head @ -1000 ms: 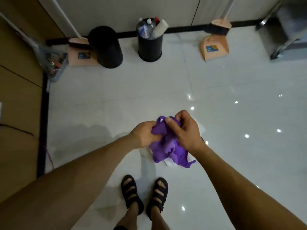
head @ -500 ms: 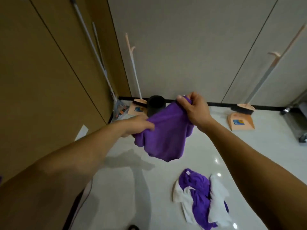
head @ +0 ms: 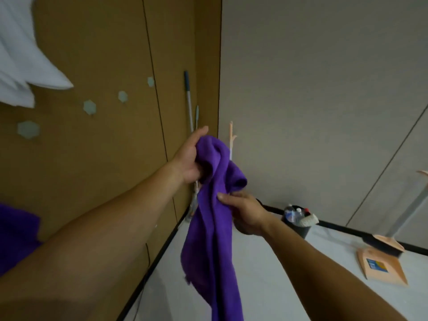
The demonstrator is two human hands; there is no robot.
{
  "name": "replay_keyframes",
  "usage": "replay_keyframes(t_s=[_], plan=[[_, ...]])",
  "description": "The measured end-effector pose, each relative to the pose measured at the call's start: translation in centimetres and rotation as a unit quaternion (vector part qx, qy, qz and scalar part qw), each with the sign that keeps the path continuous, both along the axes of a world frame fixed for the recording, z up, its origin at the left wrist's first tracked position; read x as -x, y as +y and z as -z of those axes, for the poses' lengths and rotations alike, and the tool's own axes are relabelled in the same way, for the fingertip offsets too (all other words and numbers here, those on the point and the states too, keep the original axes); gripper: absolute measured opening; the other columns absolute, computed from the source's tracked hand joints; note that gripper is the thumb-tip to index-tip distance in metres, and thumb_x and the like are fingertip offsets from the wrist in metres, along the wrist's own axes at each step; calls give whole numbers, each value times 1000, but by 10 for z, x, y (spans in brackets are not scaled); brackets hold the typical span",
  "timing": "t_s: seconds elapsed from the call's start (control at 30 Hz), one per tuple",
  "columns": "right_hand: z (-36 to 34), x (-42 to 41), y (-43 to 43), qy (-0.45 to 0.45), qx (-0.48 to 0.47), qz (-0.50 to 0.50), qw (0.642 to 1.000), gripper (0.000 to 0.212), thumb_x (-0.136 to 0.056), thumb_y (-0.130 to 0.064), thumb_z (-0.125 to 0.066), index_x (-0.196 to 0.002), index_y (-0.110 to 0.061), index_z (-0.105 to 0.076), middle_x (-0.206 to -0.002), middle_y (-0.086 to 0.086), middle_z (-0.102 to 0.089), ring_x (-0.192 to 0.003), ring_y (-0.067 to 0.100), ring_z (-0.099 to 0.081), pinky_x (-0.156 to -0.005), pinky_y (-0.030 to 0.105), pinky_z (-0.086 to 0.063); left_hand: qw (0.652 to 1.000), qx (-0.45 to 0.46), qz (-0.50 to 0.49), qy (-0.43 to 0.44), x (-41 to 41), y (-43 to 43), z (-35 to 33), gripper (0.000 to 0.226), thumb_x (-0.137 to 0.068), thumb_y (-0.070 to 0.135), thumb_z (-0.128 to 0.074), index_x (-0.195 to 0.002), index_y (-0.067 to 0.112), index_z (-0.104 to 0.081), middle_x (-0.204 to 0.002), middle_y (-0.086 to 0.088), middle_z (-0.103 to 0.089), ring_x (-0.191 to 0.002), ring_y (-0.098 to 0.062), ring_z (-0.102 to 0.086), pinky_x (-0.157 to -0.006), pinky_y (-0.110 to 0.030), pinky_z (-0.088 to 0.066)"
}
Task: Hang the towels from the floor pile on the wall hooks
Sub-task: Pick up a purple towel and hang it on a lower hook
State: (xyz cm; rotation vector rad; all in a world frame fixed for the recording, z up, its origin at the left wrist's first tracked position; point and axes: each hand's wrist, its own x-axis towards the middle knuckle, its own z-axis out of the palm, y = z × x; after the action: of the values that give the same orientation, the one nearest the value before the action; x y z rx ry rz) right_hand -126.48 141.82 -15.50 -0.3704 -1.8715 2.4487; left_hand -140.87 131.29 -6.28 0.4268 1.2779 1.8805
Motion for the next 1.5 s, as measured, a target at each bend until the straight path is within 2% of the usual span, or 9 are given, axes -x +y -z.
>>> replay_keyframes(t_s=[0.17, 0.4, 0.57, 0.77, 0.83, 0.93, 1.07, 1.2, 1.5], plan=[[-52, 40, -24, 92, 107, 112, 984, 55, -87, -25, -69, -127, 9, -52, -123, 31, -58, -102, 39, -60, -100, 51, -49, 988, 120, 39, 90, 9, -42, 30, 52, -66, 73, -61, -82, 27, -77, -84, 2, -74, -74, -14, -71, -62, -27, -54], [-53, 75, -53, 81, 215, 52, 972, 51, -97, -43, -50, -122, -1, -65, -126, 24, -62, -119, 36, -59, -104, 48, -45, 980, 97, -63, 162, 1, -51, 30, 31, -93, 41, -56, -106, 15, -69, -99, -3, -74, -89, -16, -71, -70, -20, -54], [-65, 100, -35, 97, 261, 84, 957, 47, -97, -32, -48, -130, 0, -56, -129, 20, -60, -118, 34, -58, -99, 46, -48, 857, 262, -169, 410, 20, -61, 20, 35, -102, 33, -34, -86, 17, -60, -90, -4, -65, -87, -22, -59, -72, -27, -41], [-94, 133, -3, 137, 274, 109, 946, 38, -99, -31, -44, -84, -5, -69, -87, 14, -71, -90, 27, -68, -82, 37, -53, 787, 284, -386, 390, 48, -66, 2, 40, -101, 30, -32, -68, 14, -49, -65, 1, -52, -64, -19, -50, -55, -29, -36], [-109, 139, 15, 187, 285, 50, 939, 39, -96, -32, -51, -69, -12, -71, -72, 7, -72, -74, 21, -70, -73, 31, -56, 817, 251, -433, 286, 60, -74, -8, 37, -99, 30, -35, -74, 11, -54, -72, -5, -55, -71, -20, -51, -60, -28, -39], [-111, 144, 27, 210, 215, -19, 953, 24, -91, -25, -61, -105, -7, -68, -101, 12, -72, -97, 28, -69, -87, 38, -56, 912, 105, -388, 80, 70, -82, -24, 38, -94, 37, -44, -98, 7, -66, -98, -11, -65, -92, -25, -62, -86, -37, -51], [-69, 141, 23, 31, 88, -140, 986, 34, -88, -24, -62, -116, -7, -70, -119, 15, -69, -106, 31, -67, -83, 41, -56, 975, 27, -217, 28, 69, -95, -17, 43, -93, 38, -53, -120, 6, -62, -121, -10, -64, -108, -25, -62, -99, -39, -47], [-75, 149, 36, 64, 145, -120, 980, 25, -85, -26, -62, -88, -7, -78, -95, 12, -74, -91, 25, -70, -78, 33, -55, 973, 96, -207, 44, 63, -107, 3, 17, -94, 1, -48, -104, 1, -62, -100, -12, -69, -83, -17, -68, -78, -27, -56], [-77, 156, 64, 46, 226, -69, 971, 24, -91, -29, -58, -97, -8, -67, -90, 11, -68, -79, 24, -68, -73, 35, -55, 888, 181, -398, 142, 84, -154, -4, 22, -100, 16, -47, -117, 13, -61, -104, -5, -69, -90, -17, -65, -78, -32, -55]])
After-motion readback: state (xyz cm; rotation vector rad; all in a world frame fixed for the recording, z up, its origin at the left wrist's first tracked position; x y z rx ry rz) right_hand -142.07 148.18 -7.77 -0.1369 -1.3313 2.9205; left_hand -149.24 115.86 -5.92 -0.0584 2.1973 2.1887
